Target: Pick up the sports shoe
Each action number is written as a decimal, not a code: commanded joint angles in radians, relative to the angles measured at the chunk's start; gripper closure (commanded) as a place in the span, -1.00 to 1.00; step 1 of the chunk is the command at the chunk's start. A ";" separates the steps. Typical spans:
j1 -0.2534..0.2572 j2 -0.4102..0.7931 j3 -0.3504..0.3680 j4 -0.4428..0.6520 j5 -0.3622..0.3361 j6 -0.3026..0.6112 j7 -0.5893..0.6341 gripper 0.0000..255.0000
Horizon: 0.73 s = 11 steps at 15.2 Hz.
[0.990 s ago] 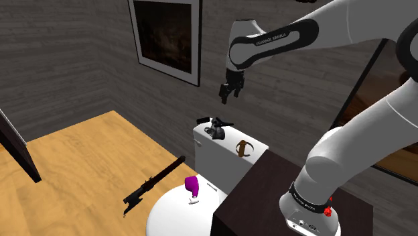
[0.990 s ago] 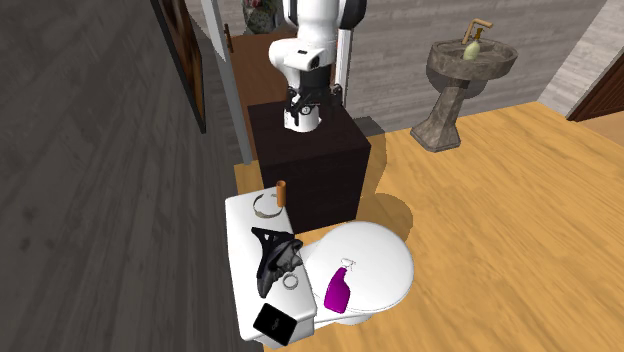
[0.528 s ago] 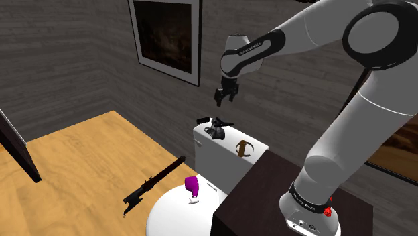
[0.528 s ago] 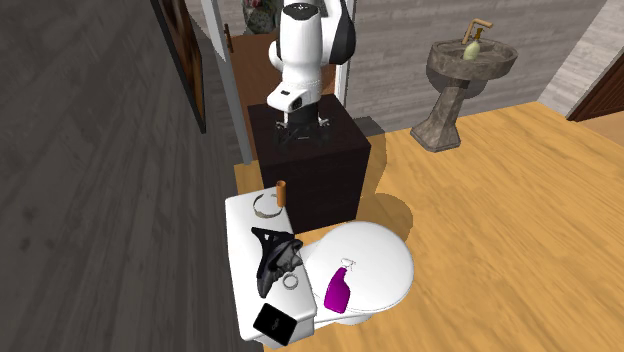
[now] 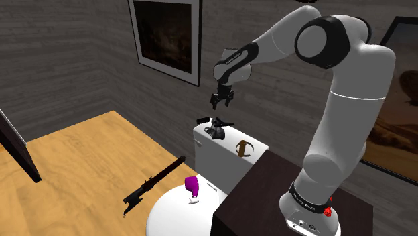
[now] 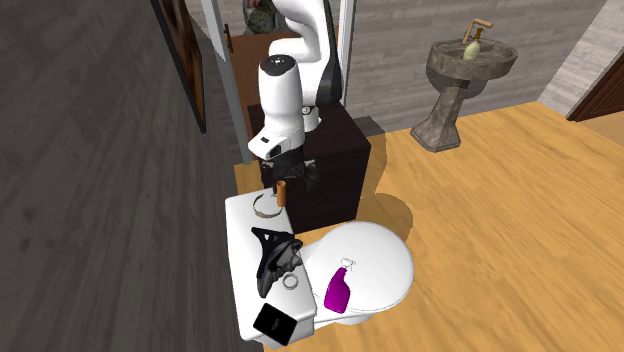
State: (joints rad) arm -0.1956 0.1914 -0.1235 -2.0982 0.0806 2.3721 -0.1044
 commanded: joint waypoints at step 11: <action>-0.111 0.451 0.015 0.388 0.158 0.051 -0.025 -1.00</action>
State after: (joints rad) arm -0.2986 0.5972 -0.1118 -1.7558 0.2279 2.4235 -0.1338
